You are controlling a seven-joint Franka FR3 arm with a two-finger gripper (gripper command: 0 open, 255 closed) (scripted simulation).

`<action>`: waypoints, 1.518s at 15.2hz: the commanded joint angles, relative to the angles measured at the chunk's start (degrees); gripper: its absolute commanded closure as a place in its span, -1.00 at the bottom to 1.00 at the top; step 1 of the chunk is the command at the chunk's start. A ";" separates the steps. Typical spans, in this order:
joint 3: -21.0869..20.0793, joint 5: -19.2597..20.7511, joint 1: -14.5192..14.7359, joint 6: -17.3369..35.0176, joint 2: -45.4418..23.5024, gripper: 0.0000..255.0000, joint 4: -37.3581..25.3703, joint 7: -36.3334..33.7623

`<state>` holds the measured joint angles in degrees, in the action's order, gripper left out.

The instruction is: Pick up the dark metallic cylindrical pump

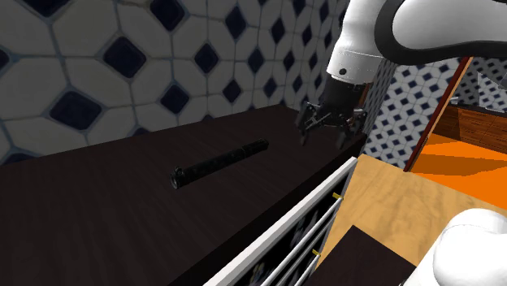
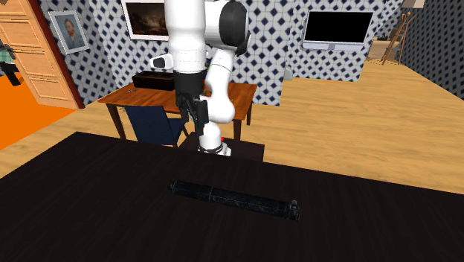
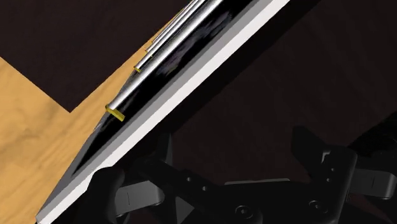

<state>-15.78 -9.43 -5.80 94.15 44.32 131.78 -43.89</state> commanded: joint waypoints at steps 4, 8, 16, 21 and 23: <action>-9.37 -3.58 -4.09 1.66 -6.67 -1.00 -5.55 -18.70; -16.99 -4.07 -8.43 3.01 -14.24 -1.00 -12.22 -33.57; -33.50 5.56 -17.62 4.28 -36.38 -1.00 -30.14 -66.69; -34.04 6.59 -17.38 7.28 -37.86 -1.00 -28.06 -68.88; -34.07 6.51 -17.34 8.83 -37.77 -1.00 -26.45 -68.86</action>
<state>-49.91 -2.83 -23.11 102.25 6.44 104.54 -112.84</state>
